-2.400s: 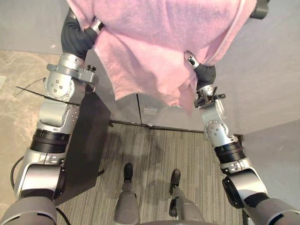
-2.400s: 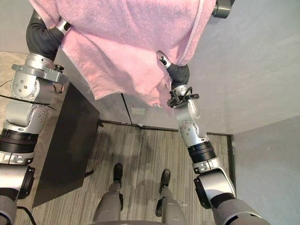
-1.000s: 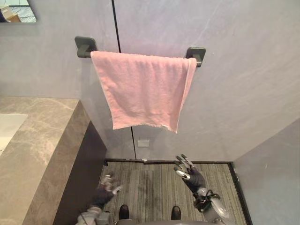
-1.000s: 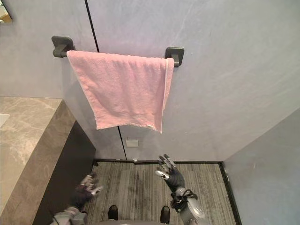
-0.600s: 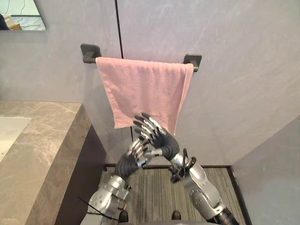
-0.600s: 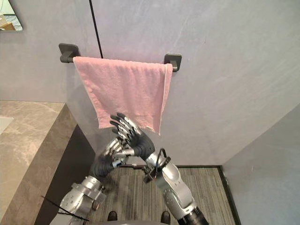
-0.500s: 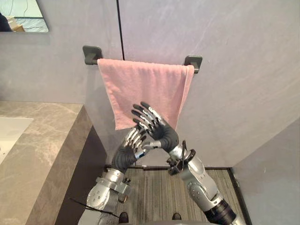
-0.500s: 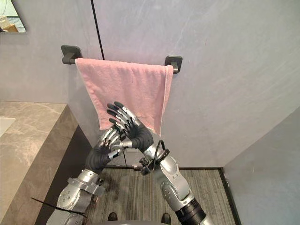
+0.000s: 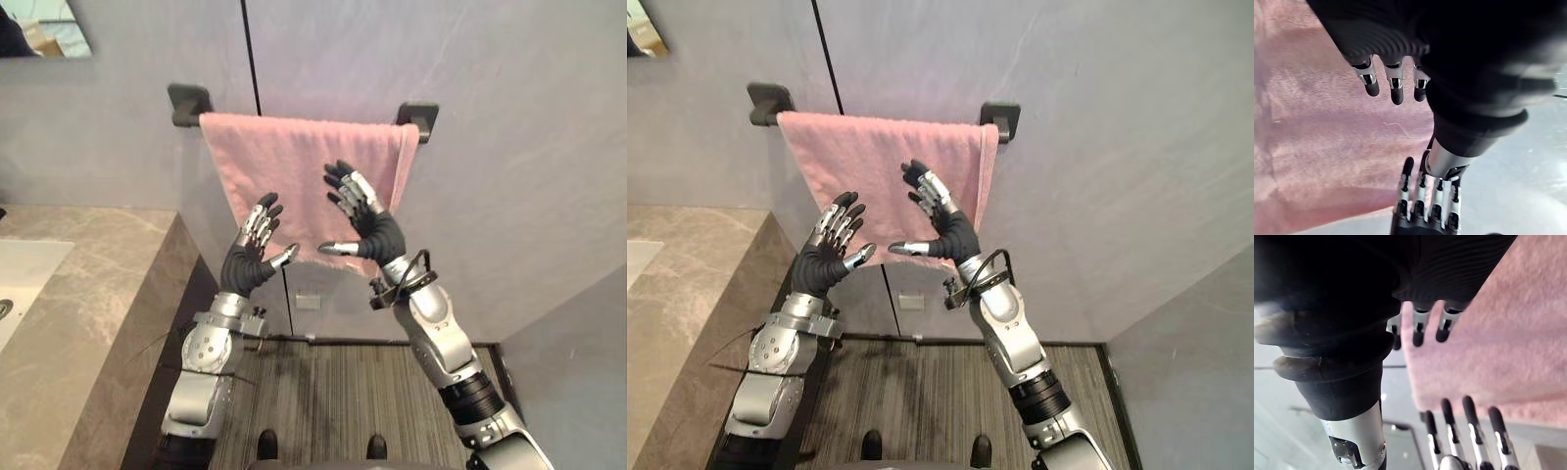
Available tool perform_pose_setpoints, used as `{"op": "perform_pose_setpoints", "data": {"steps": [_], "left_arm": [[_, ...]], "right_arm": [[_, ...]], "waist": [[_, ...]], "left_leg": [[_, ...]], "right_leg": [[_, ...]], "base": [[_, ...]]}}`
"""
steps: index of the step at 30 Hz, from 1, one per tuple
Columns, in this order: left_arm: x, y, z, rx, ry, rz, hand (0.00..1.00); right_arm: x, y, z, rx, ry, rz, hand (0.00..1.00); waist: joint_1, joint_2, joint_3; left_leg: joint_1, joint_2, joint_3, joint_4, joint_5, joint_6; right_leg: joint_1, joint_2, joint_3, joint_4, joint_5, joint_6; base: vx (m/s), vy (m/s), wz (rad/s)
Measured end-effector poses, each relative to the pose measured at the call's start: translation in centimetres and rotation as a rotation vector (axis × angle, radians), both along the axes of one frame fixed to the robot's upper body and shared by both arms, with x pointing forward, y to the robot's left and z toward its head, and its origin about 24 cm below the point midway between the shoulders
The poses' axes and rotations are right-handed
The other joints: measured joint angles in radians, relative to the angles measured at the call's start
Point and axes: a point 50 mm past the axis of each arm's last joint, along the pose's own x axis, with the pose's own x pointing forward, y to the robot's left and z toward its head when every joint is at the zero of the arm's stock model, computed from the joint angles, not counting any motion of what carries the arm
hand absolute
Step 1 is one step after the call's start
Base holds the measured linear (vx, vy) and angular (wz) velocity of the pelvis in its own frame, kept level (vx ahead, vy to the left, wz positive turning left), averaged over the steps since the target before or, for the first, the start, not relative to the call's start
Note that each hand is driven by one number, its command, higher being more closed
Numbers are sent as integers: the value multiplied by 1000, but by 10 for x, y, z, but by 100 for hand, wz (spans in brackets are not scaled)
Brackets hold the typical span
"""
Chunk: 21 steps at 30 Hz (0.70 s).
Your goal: Organize washtable
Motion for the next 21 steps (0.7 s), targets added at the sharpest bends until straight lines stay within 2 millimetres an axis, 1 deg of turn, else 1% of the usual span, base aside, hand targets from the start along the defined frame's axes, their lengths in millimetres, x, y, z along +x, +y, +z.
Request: {"op": "perform_pose_setpoints", "data": {"steps": [2, 3, 4, 5, 7, 8, 10, 11, 13, 14, 16, 19, 21], "left_arm": [[14, 2, 5, 28, -13, 0, 0], [18, 2, 8, 38, -19, -3, 0], [27, 2, 13, 56, -33, -15, 0], [35, 2, 21, 77, -56, -20, 0], [47, 3, 31, 96, -74, -20, 0], [54, 3, 34, 104, -73, -16, 0], [63, 1, 38, 105, -73, -22, 0], [68, 3, 44, 114, -83, -19, 0], [79, 8, 58, 147, -109, -9, 0], [83, 10, 61, 159, -115, -3, 0], [96, 18, 73, 180, -133, 42, 0], [110, 20, 84, 191, -144, 107, 0], [111, 21, 87, 209, -159, 149, 0]], "right_arm": [[18, -18, 11, -33, -25, -78, 0], [23, -23, 14, -40, -29, -104, 0], [29, -33, 20, -50, -41, -151, 0], [32, -42, 28, -54, -64, -185, 0], [36, -50, 37, -65, -86, -214, 0], [40, -56, 38, -65, -81, -237, 0], [44, -64, 40, -53, -68, -255, 0], [47, -68, 43, -51, -69, -269, 0], [54, -73, 55, -78, -95, -287, 0], [55, -74, 58, -83, -101, -291, 0], [60, -74, 67, -87, -117, -300, 0], [62, -74, 80, -68, -150, -314, 0], [64, -73, 84, -57, -160, -320, 0]], "waist": [[1, -2, 31], [1, -3, 38], [3, -7, 41], [3, -9, 58], [2, -11, 85], [-1, -11, 94], [-1, -11, 97], [-1, -11, 99], [0, -10, 124], [0, -10, 130], [0, -12, 149], [0, -14, 168], [-2, -15, 177]], "left_leg": [[-32, 0, 0, 2, 10, 8], [-42, 0, -1, 5, 12, 9], [-70, 1, -5, 6, 17, 10], [-89, 0, -10, 7, 25, 14], [-98, 0, -10, 7, 30, 16], [-99, 1, -10, 7, 31, 17], [-103, 1, -10, 7, 31, 17], [-110, 1, -9, 7, 31, 17], [-111, 2, -9, 7, 31, 17], [-111, 4, -9, 7, 31, 17], [-114, 6, -9, 7, 31, 18], [-134, 6, -6, 7, 37, 20], [-142, 6, -4, 7, 43, 18]], "right_leg": [[-32, 0, 0, 1, 8, -2], [-42, 1, 0, 0, 16, -5], [-66, 1, 0, -7, 31, -6], [-75, 3, -1, -22, 48, -9], [-83, 3, -2, -22, 50, -9], [-84, 4, -2, -22, 50, -9], [-89, 4, -1, -22, 50, -9], [-96, 4, 0, -22, 50, -9], [-98, 6, 1, -22, 52, -11], [-99, 7, 1, -22, 52, -12], [-105, 10, 3, -19, 53, -13], [-129, 9, 6, -14, 59, -15], [-139, 10, 9, -15, 67, -18]], "base": [[0, 0, 0], [0, 0, 0], [49, -9, 2], [47, -9, 1], [22, -4, 2], [0, 0, 0], [0, 0, 0], [0, 0, 0], [-3, -1, -2], [-53, -6, -2], [-73, -7, -2], [-71, 1, -3], [-80, 1, -5]]}}
